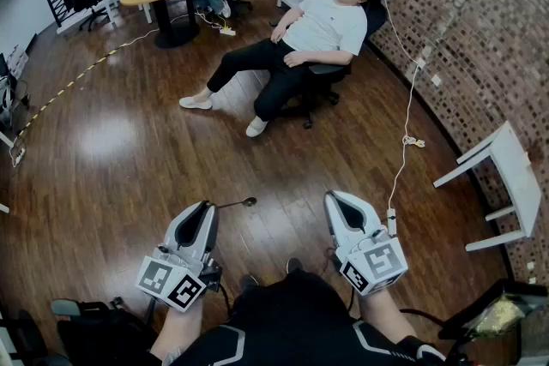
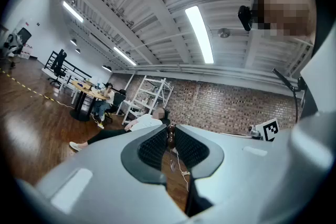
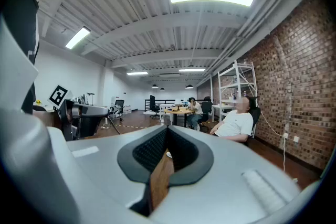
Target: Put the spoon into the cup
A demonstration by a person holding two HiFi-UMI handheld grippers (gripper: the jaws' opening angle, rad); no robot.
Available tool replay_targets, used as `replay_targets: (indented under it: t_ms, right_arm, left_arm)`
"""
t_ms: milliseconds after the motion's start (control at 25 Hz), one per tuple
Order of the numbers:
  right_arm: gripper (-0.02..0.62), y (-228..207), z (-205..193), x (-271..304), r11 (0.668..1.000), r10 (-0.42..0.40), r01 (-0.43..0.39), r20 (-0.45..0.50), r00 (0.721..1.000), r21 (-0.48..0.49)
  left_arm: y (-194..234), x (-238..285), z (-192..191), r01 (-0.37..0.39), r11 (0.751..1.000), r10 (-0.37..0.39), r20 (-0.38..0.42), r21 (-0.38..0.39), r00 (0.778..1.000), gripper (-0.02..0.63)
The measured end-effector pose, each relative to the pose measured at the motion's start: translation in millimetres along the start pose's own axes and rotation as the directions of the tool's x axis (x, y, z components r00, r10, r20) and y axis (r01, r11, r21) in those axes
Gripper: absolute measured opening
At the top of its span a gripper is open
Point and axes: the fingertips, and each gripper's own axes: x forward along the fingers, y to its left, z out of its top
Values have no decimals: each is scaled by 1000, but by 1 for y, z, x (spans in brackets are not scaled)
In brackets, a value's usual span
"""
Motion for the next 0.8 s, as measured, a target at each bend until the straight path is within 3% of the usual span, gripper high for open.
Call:
replay_targets:
  t_ms: [360, 800]
  right_arm:
    - [6, -68, -2, -21, 995, -91, 90, 35, 995, 47]
    - [6, -221, 0, -99, 965, -254, 248, 83, 964, 79]
  left_arm:
    - [-34, 65, -5, 61, 998, -60, -50, 26, 997, 43]
    - [-157, 215, -45, 246, 969, -243, -104, 19, 964, 43]
